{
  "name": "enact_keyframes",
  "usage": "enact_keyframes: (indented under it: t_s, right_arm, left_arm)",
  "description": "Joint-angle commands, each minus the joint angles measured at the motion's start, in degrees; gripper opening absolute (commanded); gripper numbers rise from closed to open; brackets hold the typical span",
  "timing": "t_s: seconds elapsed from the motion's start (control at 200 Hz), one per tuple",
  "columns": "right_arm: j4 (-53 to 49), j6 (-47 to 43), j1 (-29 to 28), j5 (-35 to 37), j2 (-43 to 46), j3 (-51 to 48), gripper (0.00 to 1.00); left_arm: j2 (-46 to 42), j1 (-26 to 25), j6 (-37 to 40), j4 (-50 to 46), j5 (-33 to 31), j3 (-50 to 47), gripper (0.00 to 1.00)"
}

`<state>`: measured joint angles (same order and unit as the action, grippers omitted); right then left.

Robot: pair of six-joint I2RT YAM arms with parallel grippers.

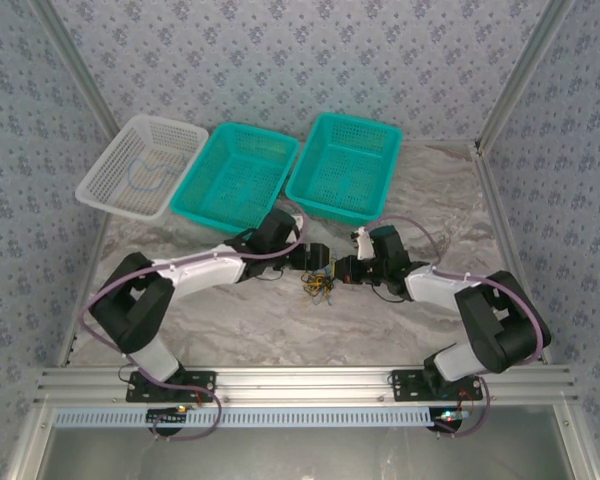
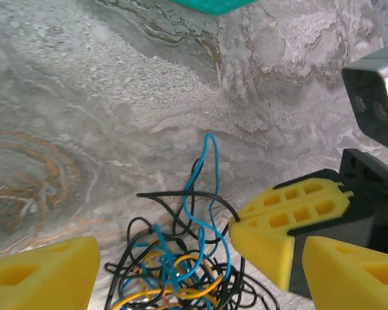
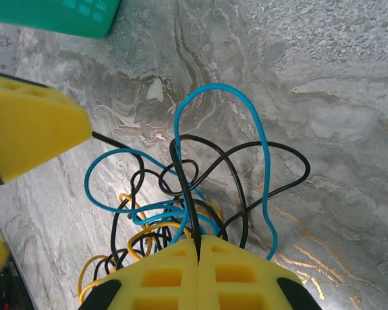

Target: Untangle the cables

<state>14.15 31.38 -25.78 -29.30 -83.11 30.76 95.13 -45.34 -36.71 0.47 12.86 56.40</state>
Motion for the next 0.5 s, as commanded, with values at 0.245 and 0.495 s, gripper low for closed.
enact_keyframes:
  t_s: [0.245, 0.495]
  right_arm:
    - [4.92, 5.51, -0.02, 0.65, 6.24, -1.93, 0.0]
    - [5.24, 5.7, -0.18, 1.65, 7.44, -1.54, 0.0]
  left_arm:
    - [8.49, -0.97, 2.94, -9.31, 2.16, 8.28, 0.75]
    - [13.59, -0.97, 4.26, -9.43, 0.74, 9.93, 0.71]
